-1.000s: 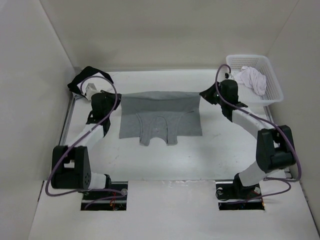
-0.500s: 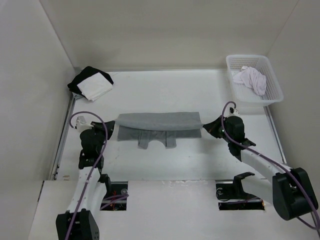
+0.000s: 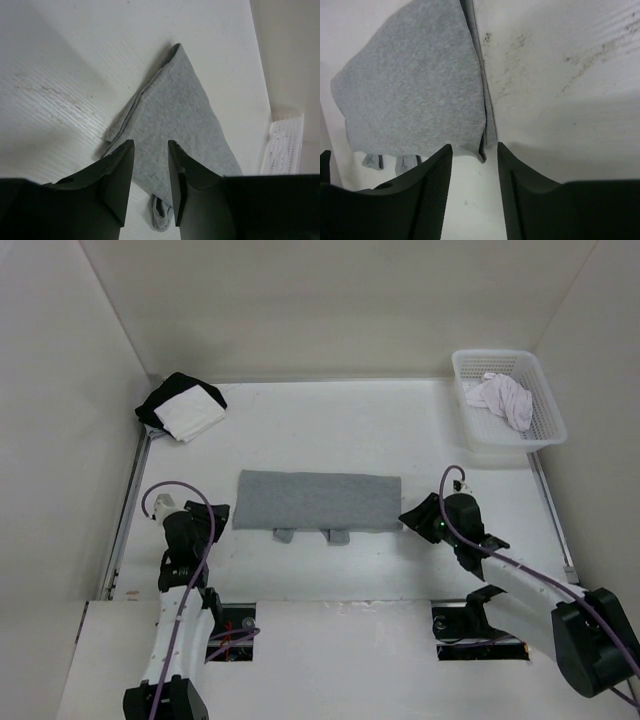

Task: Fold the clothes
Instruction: Fold the tank top

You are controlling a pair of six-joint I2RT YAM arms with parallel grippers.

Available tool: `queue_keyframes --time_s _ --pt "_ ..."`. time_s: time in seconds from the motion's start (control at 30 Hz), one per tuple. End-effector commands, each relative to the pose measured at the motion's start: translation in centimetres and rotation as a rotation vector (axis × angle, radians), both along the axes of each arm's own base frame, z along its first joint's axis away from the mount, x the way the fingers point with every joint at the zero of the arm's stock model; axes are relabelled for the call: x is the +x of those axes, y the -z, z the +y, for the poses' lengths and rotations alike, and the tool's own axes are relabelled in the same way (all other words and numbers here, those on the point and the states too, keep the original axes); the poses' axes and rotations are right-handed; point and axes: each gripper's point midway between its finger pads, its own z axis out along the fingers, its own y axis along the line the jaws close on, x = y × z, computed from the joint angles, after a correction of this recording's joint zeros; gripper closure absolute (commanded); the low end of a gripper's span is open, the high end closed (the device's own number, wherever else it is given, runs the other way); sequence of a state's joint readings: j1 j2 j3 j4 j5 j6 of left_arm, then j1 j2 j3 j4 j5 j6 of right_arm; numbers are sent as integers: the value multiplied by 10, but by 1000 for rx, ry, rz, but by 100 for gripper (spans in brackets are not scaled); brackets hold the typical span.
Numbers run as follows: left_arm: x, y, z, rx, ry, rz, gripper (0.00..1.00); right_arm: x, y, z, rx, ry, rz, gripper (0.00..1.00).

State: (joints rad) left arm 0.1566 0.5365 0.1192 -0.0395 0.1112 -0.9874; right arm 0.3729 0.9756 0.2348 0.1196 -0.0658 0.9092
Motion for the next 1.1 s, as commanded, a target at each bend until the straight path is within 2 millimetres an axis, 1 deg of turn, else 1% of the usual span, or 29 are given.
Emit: queue_keyframes --time_s 0.0,0.07,0.13,0.27,0.4,0.47,0.5,0.53,0.57,0.6,0.67,0.77,0.87,0.93,0.97,1.0,1.07 --pt "14 -35 17 82 -59 -76 66 27 -27 -5 -4 33 -108 49" --pt "20 -44 20 109 -70 -98 66 38 -24 -7 -12 30 -95 48" --pt "26 -54 16 124 -57 -123 67 42 -15 0 6 -5 -58 50" --pt "35 -68 -5 142 3 -187 67 46 3 11 42 -35 -8 55" --pt "41 -76 -31 149 73 -226 67 50 14 23 132 -30 26 61" --pt "43 -79 -47 140 110 -250 67 55 16 28 169 -18 28 67" --pt "46 -83 -56 132 126 -270 68 58 16 30 186 -10 26 74" --pt "47 -85 -66 117 145 -287 68 60 13 31 202 -5 16 82" --pt "48 -86 -77 101 164 -301 68 63 7 28 212 15 -14 91" --pt "49 -88 -90 92 193 -315 69 67 2 20 214 53 -44 95" --pt "50 -92 -116 91 254 -334 69 72 -13 1 221 121 -104 100" --pt "47 -88 -154 87 342 -326 70 70 -42 -20 220 160 -199 100" --pt "40 -83 -185 67 393 -316 74 57 -64 -40 159 186 -245 100" --pt "36 -85 -203 57 416 -324 74 49 -87 -52 100 209 -287 100" --pt "34 -88 -212 50 434 -332 74 46 -103 -58 69 221 -318 100" --pt "33 -92 -220 44 453 -344 74 45 -117 -61 34 223 -342 100" --pt "31 -98 -230 35 479 -360 73 41 -140 -55 -25 177 -363 100"
